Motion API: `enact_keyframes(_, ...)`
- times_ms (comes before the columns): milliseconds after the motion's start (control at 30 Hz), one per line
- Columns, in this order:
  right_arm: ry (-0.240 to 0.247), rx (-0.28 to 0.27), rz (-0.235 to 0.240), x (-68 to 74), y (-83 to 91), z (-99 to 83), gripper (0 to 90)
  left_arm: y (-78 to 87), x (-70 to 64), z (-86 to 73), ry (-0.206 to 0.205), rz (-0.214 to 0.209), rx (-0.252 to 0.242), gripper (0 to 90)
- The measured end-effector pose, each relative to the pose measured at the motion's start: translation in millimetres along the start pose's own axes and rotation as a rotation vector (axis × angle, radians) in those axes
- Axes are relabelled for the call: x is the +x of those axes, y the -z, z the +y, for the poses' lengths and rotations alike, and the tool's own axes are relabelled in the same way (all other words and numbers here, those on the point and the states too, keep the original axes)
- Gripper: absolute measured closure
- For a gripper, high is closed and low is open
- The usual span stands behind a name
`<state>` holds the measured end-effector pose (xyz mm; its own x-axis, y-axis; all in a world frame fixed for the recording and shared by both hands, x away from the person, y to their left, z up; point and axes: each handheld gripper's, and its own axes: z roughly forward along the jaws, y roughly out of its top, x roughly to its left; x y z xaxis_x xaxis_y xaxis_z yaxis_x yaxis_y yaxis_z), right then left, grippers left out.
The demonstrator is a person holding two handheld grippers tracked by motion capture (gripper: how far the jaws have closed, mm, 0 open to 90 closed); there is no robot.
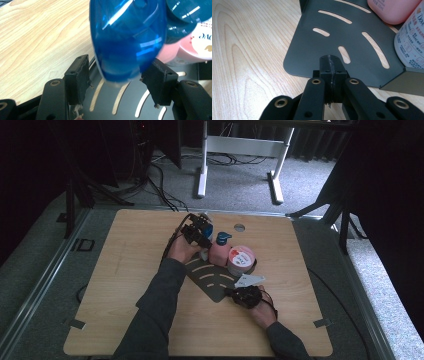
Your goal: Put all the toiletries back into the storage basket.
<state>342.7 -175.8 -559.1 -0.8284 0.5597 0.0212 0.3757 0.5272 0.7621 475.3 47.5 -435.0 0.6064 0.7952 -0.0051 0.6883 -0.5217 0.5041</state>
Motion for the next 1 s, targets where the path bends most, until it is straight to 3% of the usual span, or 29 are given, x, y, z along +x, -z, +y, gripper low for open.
enact_keyframes(300,-0.002,0.001,0.0,0.1,0.1,0.0,90.0,11.7,2.4,-15.9,-0.015,0.002,-0.007,39.4)
enact_keyframes(400,-0.002,0.001,0.001,0.1,0.1,0.0,90.0,14.8,4.2,-25.5,-0.024,0.018,0.01,38.6)
enact_keyframes(500,-0.001,0.0,0.0,0.1,0.0,0.0,90.0,17.8,3.9,-29.6,-0.03,0.038,-0.004,40.5)
enact_keyframes(533,-0.004,0.0,0.0,0.2,0.0,0.0,90.0,21.0,4.7,-35.0,-0.035,0.068,-0.029,40.5)
enact_keyframes(633,-0.003,0.002,-0.001,0.5,0.2,0.0,90.0,24.0,9.0,-42.0,-0.029,0.107,-0.017,42.4)
enact_keyframes(700,-0.004,0.002,0.0,0.5,0.2,0.0,90.0,27.0,11.3,-47.2,-0.026,0.124,-0.037,44.3)
enact_keyframes(1000,-0.002,0.002,0.0,0.4,0.2,0.0,90.0,30.2,24.2,-66.8,0.028,0.165,-0.065,45.0)
